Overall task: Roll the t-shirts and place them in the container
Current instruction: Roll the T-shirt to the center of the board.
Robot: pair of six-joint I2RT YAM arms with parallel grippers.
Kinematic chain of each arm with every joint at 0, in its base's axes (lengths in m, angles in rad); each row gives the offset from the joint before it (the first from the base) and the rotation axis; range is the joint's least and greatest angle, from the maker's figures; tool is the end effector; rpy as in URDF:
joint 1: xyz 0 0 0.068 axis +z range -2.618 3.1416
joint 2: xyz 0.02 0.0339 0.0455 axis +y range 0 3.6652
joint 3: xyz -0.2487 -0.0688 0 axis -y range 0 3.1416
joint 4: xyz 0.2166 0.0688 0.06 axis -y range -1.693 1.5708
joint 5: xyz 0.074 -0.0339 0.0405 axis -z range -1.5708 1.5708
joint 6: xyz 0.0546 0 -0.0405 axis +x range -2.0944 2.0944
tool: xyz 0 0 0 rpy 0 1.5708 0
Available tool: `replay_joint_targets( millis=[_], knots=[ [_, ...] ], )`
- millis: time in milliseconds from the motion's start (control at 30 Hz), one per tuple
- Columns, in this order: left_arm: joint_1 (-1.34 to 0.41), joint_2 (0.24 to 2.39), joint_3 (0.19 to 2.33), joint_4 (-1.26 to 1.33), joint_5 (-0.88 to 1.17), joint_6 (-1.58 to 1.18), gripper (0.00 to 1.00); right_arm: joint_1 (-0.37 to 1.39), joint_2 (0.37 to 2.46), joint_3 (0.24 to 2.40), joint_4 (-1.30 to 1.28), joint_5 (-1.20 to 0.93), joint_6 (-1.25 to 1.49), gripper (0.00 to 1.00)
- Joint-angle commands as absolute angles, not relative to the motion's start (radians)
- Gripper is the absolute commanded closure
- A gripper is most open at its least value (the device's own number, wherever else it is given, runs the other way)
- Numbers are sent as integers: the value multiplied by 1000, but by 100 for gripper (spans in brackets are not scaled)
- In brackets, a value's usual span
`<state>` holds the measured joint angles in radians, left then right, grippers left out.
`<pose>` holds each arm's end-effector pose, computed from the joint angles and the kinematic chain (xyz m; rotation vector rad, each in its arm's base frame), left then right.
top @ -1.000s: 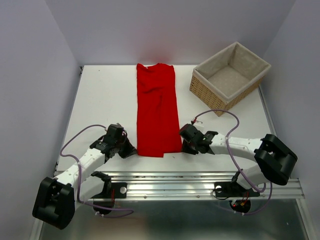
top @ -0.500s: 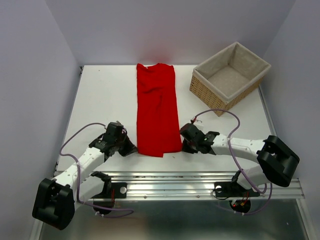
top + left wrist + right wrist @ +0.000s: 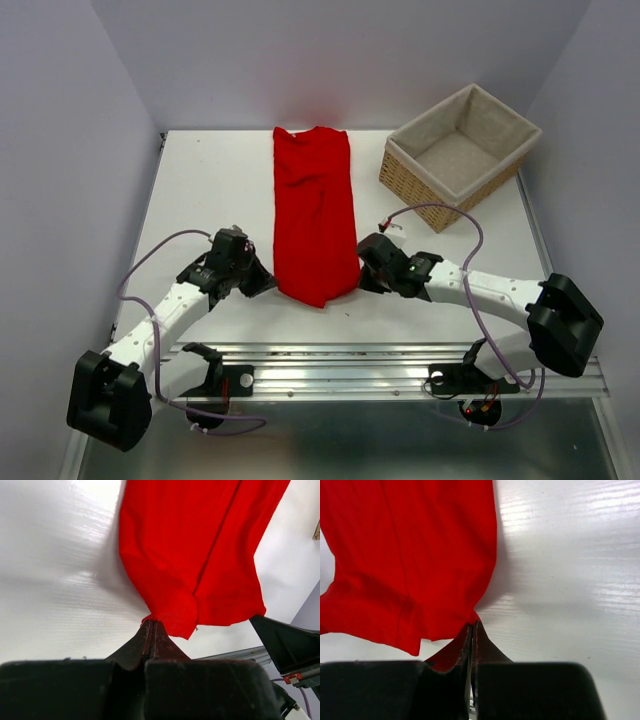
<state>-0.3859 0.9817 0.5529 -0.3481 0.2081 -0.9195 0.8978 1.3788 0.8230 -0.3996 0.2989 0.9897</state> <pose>0.1761 -0.0837 0.1955 -0.5537 2.4413 -0.8442 0.1753 0.1941 0.1913 0.2356 2.5052 0.4247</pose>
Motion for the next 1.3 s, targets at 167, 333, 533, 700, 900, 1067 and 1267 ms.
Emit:
replay_joint_targets(
  millis=[167,333,533,700,900,1067,1267],
  knots=[
    [-371,1100,689,-304,187,-897,100,853,1431,942,-419,357,917,99],
    [-361,1166,733,-279,179,-879,100,822,1486,999,-417,354,876,99],
    [-350,1227,764,-256,176,-873,100,779,1555,1057,-416,351,831,99],
    [-336,1259,765,-241,160,-882,100,769,1601,1094,-416,348,808,99],
    [-316,1296,747,-213,147,-896,100,759,1647,1115,-408,348,798,99],
    [-302,1315,736,-192,133,-890,100,750,1672,1127,-396,348,795,99],
    [-291,1361,753,-176,124,-867,100,741,1710,1150,-383,354,787,99]
  ],
)
